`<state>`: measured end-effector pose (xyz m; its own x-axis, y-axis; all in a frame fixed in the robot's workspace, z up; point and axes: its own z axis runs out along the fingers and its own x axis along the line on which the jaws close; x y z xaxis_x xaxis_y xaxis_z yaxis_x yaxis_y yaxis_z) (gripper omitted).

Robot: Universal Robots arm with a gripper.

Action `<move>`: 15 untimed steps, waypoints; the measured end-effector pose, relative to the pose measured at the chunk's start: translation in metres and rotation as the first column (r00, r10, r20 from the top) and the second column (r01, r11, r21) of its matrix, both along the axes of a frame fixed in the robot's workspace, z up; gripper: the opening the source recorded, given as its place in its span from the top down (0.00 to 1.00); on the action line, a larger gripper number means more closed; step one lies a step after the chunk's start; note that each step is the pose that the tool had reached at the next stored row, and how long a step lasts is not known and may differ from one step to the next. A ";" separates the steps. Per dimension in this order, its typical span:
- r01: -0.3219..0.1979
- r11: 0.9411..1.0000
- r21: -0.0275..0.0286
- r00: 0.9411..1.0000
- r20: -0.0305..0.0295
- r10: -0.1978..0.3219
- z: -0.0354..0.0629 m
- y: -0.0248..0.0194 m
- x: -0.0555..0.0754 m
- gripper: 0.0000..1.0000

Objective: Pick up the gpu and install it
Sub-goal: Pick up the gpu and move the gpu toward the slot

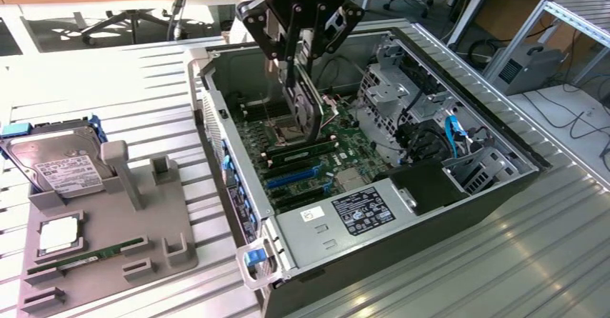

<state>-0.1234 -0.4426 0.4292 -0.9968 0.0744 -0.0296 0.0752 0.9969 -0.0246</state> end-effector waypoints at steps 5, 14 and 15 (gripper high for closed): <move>0.000 1.000 0.000 1.000 0.000 0.000 -0.0016 0.0000 0.004 0.73; 0.000 1.000 0.000 1.000 0.000 0.000 -0.0049 0.0002 0.013 0.73; 0.000 1.000 0.000 1.000 0.000 0.000 -0.0055 0.0002 0.015 0.73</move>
